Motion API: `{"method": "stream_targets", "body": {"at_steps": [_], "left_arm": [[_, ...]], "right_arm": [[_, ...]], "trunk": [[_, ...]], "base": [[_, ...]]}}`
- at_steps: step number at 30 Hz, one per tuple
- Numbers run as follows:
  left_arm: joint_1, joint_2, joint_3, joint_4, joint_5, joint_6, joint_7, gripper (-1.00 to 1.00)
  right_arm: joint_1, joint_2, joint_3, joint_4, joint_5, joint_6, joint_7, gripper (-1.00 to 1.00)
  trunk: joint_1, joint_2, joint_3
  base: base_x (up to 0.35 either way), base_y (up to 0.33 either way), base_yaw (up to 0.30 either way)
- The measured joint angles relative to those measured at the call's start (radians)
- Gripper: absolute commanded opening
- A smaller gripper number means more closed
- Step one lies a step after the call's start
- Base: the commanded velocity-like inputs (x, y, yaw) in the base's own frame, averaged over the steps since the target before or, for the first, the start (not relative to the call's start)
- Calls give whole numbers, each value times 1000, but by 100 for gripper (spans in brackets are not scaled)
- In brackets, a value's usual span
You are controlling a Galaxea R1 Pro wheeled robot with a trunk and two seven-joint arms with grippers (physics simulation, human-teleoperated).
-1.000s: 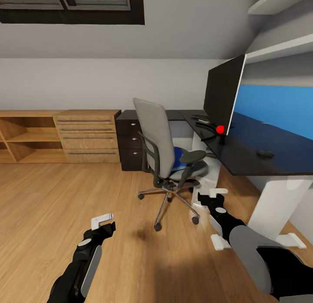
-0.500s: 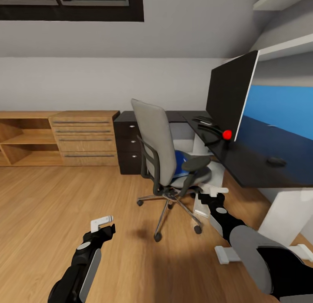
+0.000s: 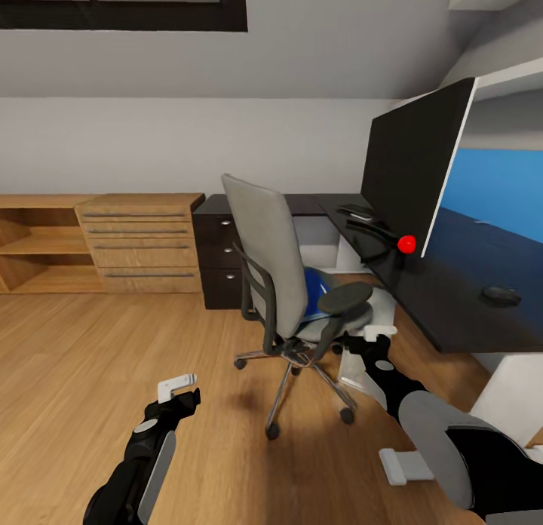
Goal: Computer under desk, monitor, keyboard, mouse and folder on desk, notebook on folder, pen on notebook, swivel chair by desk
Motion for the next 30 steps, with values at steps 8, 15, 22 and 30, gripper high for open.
{"method": "stream_targets", "body": {"at_steps": [8,15,22,30], "left_arm": [[0,1,0,-1,0,0,1,100],[0,2,0,0,0,0,1,100],[0,2,0,-1,0,0,1,100],[0,2,0,-1,0,0,1,100]], "right_arm": [[0,1,0,1,0,-4,0,100],[1,7,2,2,1,-9,4,100],[1,10,1,2,0,-10,4,100],[1,11,4,2,-1,-10,4,100]], "trunk": [[0,0,0],[0,0,0],[0,0,2],[0,0,9]], "base": [[46,-8,0],[72,0,0],[4,0,93],[0,0,216]]}}
